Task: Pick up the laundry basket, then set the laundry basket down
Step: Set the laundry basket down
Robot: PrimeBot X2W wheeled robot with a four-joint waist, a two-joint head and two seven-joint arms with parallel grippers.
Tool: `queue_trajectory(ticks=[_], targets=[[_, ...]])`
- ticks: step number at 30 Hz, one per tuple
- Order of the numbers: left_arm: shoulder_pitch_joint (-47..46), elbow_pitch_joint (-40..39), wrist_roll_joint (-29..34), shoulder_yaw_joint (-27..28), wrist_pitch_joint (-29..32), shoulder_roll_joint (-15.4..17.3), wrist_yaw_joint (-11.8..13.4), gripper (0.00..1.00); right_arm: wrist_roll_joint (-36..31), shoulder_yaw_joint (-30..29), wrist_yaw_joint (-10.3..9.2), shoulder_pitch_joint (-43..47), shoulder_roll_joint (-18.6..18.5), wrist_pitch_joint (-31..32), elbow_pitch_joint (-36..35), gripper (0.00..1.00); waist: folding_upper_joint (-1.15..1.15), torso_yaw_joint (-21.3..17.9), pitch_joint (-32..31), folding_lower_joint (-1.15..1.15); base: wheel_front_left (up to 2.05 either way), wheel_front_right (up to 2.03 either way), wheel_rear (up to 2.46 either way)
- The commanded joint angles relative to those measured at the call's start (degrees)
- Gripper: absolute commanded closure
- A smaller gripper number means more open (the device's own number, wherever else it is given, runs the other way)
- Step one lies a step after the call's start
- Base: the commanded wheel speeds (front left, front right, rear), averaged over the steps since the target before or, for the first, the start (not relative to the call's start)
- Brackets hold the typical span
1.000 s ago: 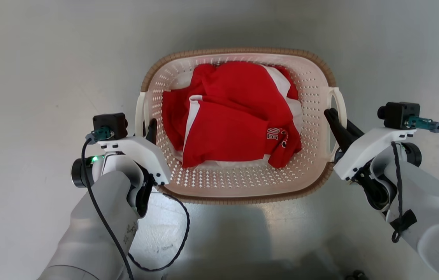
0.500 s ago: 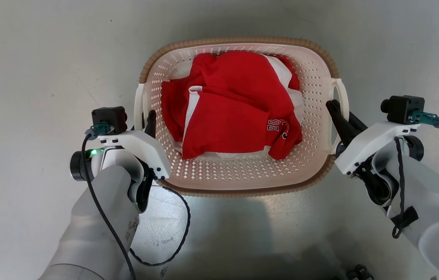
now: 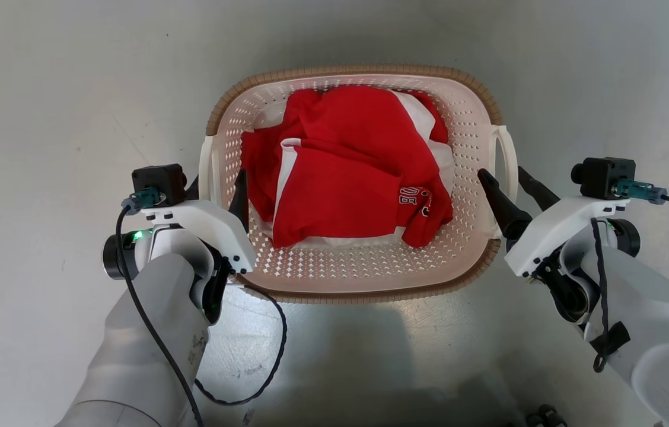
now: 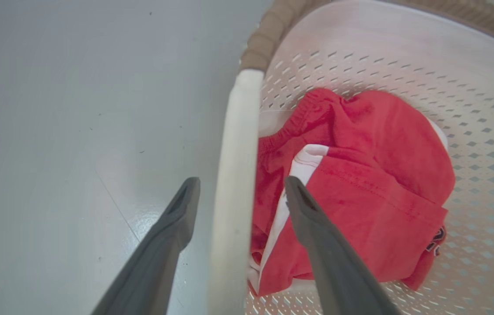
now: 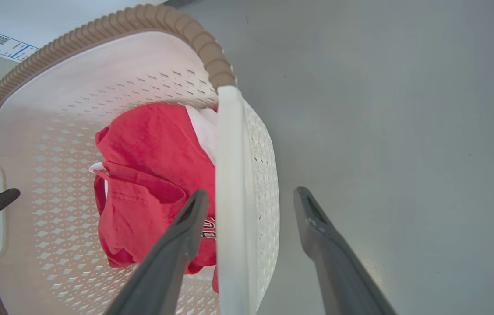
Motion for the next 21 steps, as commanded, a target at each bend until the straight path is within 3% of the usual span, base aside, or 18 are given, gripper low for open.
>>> queue_trajectory(ticks=[1,11,21], targets=[[1.0,-0.4,-0.5,1.0,-0.4,1.1,-0.4,0.0,0.5,0.7,-0.08,2.7,-0.1,-0.8,0.2,0.0,0.0,-0.1,-0.3,0.0,0.0,0.0,0.0],[1.9,0.3,0.6,1.1,-0.4,1.1,-0.2,0.0,0.1,0.7,-0.08,3.0,0.2,-0.8,0.4,0.0,0.0,-1.0,-3.5,0.0,0.0,0.0,0.0],[5.2,-2.8,4.6,4.7,-0.4,1.6,0.1,0.0,-6.5,-8.4,-0.08,5.8,0.5,-0.8,-2.0,0.0,0.0,-2.4,-11.7,0.0,0.0,0.0,0.0]])
